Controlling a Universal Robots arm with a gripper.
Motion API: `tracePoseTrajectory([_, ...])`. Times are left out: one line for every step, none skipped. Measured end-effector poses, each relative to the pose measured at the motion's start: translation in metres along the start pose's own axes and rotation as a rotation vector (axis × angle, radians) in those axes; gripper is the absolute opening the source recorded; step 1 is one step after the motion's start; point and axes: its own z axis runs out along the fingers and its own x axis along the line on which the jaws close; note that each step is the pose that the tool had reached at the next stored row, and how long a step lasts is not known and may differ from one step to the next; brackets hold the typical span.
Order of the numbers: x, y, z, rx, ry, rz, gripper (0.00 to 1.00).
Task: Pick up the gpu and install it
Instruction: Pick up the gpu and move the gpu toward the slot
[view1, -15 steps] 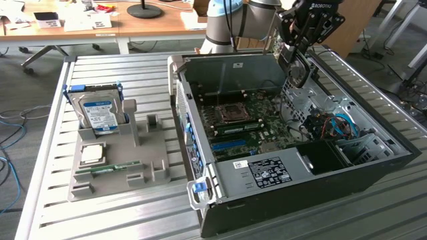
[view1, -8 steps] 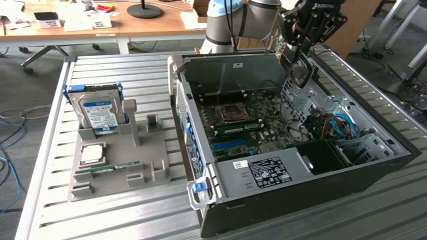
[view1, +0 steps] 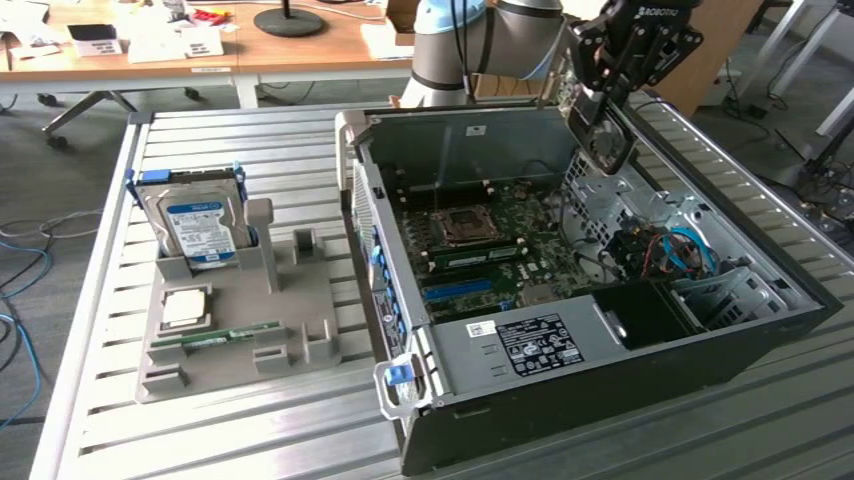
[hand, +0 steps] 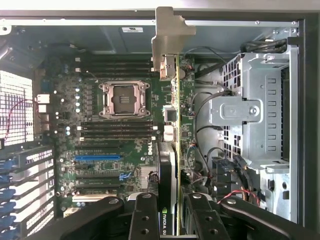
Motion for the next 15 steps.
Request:
tracePoseTrajectory([-0.0011, 0.0001, 0.0000, 0.0000, 0.0000, 0.000, 0.27])
tracePoseTrajectory([-0.0016, 0.0001, 0.0000, 0.0000, 0.0000, 0.000, 0.27])
tracePoseTrajectory([-0.0016, 0.0001, 0.0001, 0.0000, 0.0000, 0.000, 0.27])
tracePoseTrajectory([-0.0016, 0.0001, 0.0001, 0.0000, 0.0000, 0.000, 0.27])
tracePoseTrajectory([-0.0016, 0.0000, 0.0001, 0.0000, 0.0000, 0.000, 0.27])
tracePoseTrajectory([-0.0016, 0.0000, 0.0001, 0.0000, 0.0000, 0.000, 0.27])
tracePoseTrajectory([-0.0017, 0.0000, 0.0001, 0.0000, 0.0000, 0.000, 0.27])
tracePoseTrajectory([-0.0018, 0.0000, 0.0001, 0.0000, 0.0000, 0.000, 0.27])
tracePoseTrajectory([-0.0021, 0.0001, 0.0001, 0.0000, 0.0000, 0.000, 0.27])
tracePoseTrajectory([-0.0025, 0.0001, 0.0001, 0.0000, 0.0000, 0.000, 0.27])
tracePoseTrajectory([-0.0029, 0.0001, 0.0001, 0.0001, 0.0000, 0.000, 0.27])
tracePoseTrajectory([-0.0033, 0.0001, 0.0001, 0.0001, 0.0000, 0.000, 0.27])
tracePoseTrajectory([-0.0037, 0.0001, 0.0002, 0.0000, 0.0000, 0.000, 0.27])
tracePoseTrajectory([-0.0042, 0.0001, 0.0002, 0.0000, 0.0000, 0.000, 0.27])
tracePoseTrajectory([-0.0047, 0.0001, 0.0002, 0.0000, 0.0000, 0.000, 0.27])
